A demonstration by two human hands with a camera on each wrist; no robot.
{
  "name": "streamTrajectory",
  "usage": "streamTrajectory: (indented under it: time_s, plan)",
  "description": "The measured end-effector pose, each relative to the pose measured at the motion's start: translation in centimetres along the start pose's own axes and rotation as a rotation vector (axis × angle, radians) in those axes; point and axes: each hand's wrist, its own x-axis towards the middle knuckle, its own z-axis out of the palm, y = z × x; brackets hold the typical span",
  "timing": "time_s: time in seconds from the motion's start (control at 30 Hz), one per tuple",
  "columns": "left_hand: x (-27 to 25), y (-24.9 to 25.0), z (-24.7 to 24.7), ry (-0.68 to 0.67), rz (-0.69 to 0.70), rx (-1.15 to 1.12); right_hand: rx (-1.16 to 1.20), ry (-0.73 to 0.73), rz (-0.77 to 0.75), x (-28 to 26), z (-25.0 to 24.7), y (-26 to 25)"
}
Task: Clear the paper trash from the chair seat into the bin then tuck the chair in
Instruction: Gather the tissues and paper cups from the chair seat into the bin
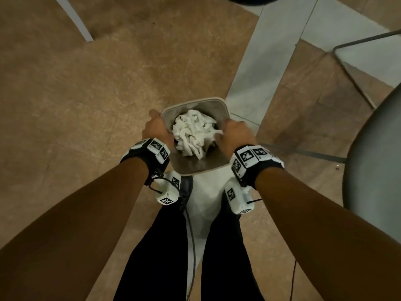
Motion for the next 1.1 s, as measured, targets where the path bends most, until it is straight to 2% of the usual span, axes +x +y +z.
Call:
streamTrajectory:
  time_s: [0.1, 0.13, 0.17, 0.27, 0.3, 0.4, 0.5, 0.63, 0.77, 0.83, 1.1]
  plan:
    - [0.5, -0.6, 0.2, 0.087, 0.012, -0.014, 0.082, -0.252, -0.106, 1.0, 1.2, -2.4]
    - [0.8, -0.9, 0.1, 0.123, 0.009, -0.038, 0.087, -0.271, -0.104, 1.3, 1.4, -2.9]
    - [1.0, -1.2, -0.1, 0.163, 0.0, -0.067, 0.114, -0.22, -0.101, 1.6, 1.4, -3.0]
    - [1.9, -1.8, -1.1, 0.301, -0.013, -0.179, 0.253, 0.111, -0.056, 2.9, -0.3, -2.1]
    - [2.4, -2.0, -1.5, 0.339, -0.005, -0.213, 0.326, 0.177, -0.012, 3.4, -0.9, -1.5]
    - [4.3, -2.4, -2.1, 0.407, 0.037, -0.306, 0.52, 0.267, 0.098, 5.5, -2.0, 0.5]
    - [5.9, -2.8, -2.3, 0.452, 0.116, -0.318, 0.582, 0.279, 0.094, 7.4, -2.5, 1.7]
    - [7.4, -3.6, -2.1, 0.508, 0.126, -0.366, 0.452, 0.196, 0.141, 10.1, -0.8, 2.9]
    - [9.1, -3.5, -2.2, 0.553, 0.236, -0.341, 0.084, -0.061, 0.033, 13.0, 2.7, 2.5]
    - [10.2, -3.1, -2.0, 0.57, 0.264, -0.295, -0.02, -0.129, -0.024, 14.6, 4.9, 2.3]
    - [12.2, -3.3, -0.9, 0.624, 0.317, -0.254, -0.078, -0.207, -0.009, 19.0, 12.1, 3.6]
